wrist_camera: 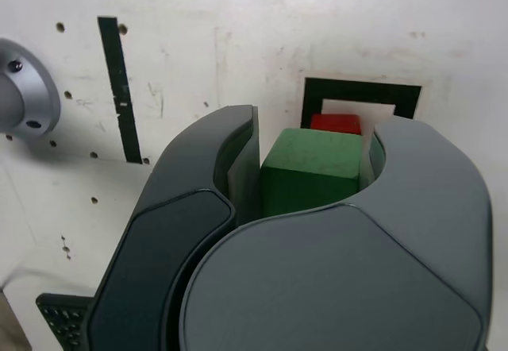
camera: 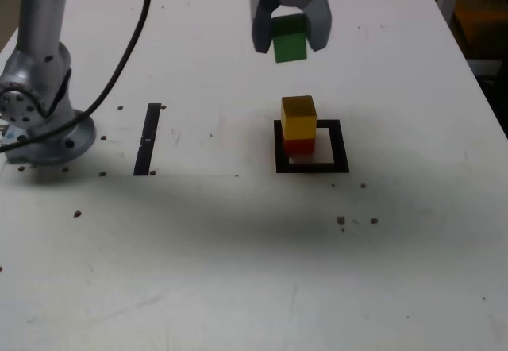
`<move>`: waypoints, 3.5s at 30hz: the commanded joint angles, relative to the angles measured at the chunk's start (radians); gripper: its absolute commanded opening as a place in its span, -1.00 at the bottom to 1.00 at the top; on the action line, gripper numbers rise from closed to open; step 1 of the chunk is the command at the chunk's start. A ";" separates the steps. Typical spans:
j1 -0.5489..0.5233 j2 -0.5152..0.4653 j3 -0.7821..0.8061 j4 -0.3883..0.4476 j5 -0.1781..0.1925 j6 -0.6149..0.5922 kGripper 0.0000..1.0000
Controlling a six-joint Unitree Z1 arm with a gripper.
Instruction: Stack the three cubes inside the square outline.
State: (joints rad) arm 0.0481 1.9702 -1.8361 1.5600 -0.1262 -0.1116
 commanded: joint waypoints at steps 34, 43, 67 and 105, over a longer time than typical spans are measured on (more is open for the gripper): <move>-0.152 0.031 0.112 -0.143 -0.013 -0.128 -0.47; -0.152 0.034 0.131 -0.163 -0.006 -0.131 -0.46; -0.152 0.030 0.127 -0.156 0.010 -0.132 0.40; -0.085 -0.333 0.702 -0.236 0.007 -0.197 0.49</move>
State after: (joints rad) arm -0.0384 1.6418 -1.1434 1.3251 -0.1183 -0.3078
